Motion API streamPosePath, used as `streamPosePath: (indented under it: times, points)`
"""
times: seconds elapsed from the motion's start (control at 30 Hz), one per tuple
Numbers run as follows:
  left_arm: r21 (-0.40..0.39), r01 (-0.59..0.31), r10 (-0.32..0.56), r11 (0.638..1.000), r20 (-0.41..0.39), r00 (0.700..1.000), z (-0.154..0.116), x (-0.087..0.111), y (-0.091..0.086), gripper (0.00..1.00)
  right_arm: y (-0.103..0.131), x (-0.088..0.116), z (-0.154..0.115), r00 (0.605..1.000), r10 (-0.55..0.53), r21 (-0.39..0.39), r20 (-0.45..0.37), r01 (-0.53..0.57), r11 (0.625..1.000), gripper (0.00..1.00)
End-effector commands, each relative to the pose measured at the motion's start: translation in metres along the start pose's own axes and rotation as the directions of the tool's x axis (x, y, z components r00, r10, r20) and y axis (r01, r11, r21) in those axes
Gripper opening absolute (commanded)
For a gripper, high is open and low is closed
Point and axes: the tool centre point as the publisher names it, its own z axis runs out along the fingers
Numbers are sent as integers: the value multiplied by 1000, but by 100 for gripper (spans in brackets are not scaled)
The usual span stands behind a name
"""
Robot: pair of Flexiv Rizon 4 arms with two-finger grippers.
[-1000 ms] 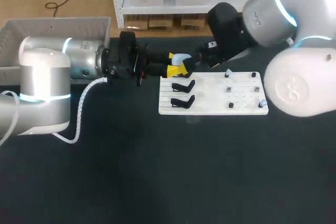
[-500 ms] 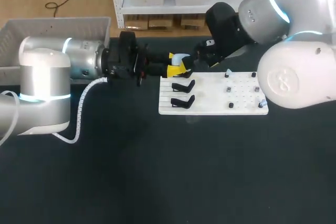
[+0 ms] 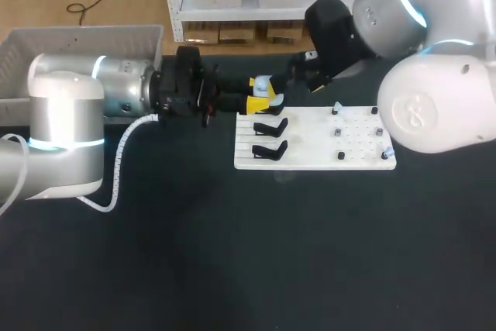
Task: Pick up each earbud case from the left stands, insert the matching earbuds, close the lid, and place the case in the box.
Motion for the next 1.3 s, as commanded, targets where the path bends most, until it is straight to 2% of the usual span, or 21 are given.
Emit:
streamPosePath:
  times: [0.03,0.23,0.33,0.5,0.63,0.73,0.93,1.07,1.3]
  points:
    - [2,0,0,1000,0,1000,0,1,1,0,-1,-1,-5,1000,4,20,19,-4,1000,100]
    - [2,0,0,1000,0,1000,0,1,1,0,-1,-10,-27,996,-21,50,87,16,999,100]
    - [2,0,0,1000,0,1000,0,1,1,0,0,-10,-41,993,-78,112,91,68,991,100]
    - [2,0,0,1000,0,1000,0,1,1,0,-13,-3,-65,993,-112,228,24,104,968,100]
    - [2,0,0,1000,0,1000,0,1,1,0,-31,14,-78,995,-79,296,-66,95,951,100]
    - [2,0,0,1000,0,1000,0,1,1,0,-46,33,-82,989,-15,333,-147,64,941,100]
    - [2,0,0,1000,0,1000,0,1,1,0,-75,78,-78,952,100,426,-290,34,904,100]
    - [2,0,0,1000,0,1000,0,1,1,0,-88,101,-75,936,130,470,-328,43,881,100]
    - [2,0,0,1000,0,1000,0,1,1,0,-108,135,-71,927,106,464,-359,79,882,100]
